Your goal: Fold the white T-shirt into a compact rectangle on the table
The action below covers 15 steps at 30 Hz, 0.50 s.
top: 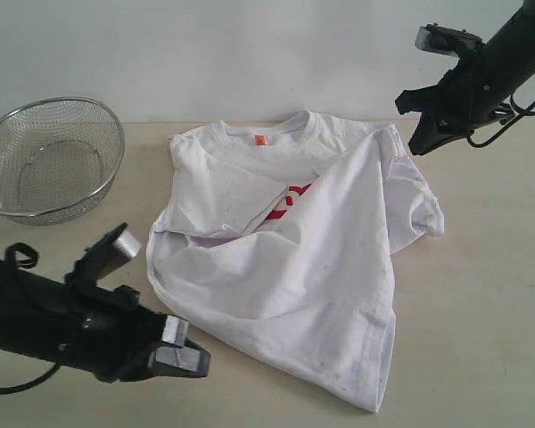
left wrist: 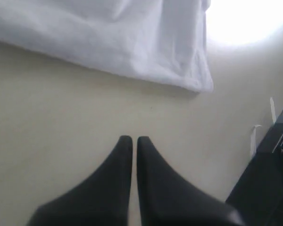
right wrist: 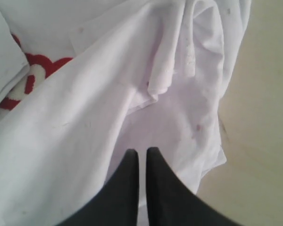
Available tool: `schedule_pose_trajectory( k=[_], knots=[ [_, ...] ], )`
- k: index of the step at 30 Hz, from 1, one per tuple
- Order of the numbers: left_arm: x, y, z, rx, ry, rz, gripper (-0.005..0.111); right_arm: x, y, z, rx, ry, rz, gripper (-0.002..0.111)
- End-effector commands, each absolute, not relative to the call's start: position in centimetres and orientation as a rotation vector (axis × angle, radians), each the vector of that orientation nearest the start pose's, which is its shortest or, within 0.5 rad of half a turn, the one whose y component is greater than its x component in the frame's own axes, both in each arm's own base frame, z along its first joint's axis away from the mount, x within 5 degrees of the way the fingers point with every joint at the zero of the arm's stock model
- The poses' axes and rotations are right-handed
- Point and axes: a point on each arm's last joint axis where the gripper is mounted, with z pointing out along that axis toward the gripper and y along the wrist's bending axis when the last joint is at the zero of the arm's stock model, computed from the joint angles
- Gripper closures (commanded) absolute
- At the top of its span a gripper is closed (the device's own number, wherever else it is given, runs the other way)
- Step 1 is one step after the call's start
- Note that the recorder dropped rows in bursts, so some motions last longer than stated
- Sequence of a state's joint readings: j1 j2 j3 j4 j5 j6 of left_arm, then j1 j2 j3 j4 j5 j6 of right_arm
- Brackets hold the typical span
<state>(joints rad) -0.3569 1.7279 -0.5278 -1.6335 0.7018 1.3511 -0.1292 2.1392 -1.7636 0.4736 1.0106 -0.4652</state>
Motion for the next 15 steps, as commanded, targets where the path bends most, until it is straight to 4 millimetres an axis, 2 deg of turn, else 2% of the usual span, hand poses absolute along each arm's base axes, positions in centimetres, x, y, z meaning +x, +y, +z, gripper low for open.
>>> schedule_pose_trajectory(
  k=[1, 4, 6, 7, 9, 15],
  knots=[
    [22.7, -17.6, 11.2, 0.451, 2.613, -1.243, 0.102, 45.7, -2.5, 21.7, -0.23, 2.703, 0.443, 0.107],
    [23.5, -19.3, 10.8, 0.555, 2.594, -1.363, 0.095, 45.8, -2.5, 21.7, -0.241, 2.695, 0.438, 0.107],
    [23.9, -20.0, 10.9, 0.638, 2.563, -1.439, 0.08, 45.8, -2.5, 21.7, -0.248, 2.692, 0.435, 0.107],
    [24.2, -20.2, 11.0, 0.695, 2.549, -1.428, 0.069, 45.9, -2.5, 21.7, -0.247, 2.688, 0.432, 0.107],
    [24.5, -20.3, 11.3, 0.78, 2.525, -1.404, 0.06, 45.9, -2.5, 21.8, -0.243, 2.68, 0.425, 0.107],
    [25.6, -21.5, 12.3, 1.143, 2.37, -1.266, 0.059, 46.0, -2.6, 21.8, -0.238, 2.671, 0.417, 0.107]
  ],
)
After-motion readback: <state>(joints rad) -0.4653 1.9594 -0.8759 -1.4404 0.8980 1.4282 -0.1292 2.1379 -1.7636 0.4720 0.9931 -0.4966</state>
